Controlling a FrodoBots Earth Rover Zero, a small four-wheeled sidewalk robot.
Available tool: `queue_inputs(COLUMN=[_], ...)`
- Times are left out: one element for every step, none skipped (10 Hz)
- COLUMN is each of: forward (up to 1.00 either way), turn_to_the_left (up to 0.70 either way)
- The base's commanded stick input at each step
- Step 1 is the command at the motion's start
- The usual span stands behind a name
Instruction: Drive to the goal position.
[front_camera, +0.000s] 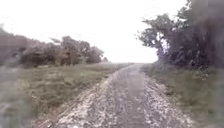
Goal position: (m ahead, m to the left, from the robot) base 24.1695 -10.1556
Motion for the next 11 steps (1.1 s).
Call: queue_inputs(forward=[0.85, 0.85, 0.85, 0.85, 0.85, 0.85, 0.85, 0.85, 0.85, 0.85, 0.85], turn_to_the_left=[0.00, -0.02, -0.04, -0.29, -0.32, -0.16, -0.07, 0.00, 0.00, 0.00, 0.00])
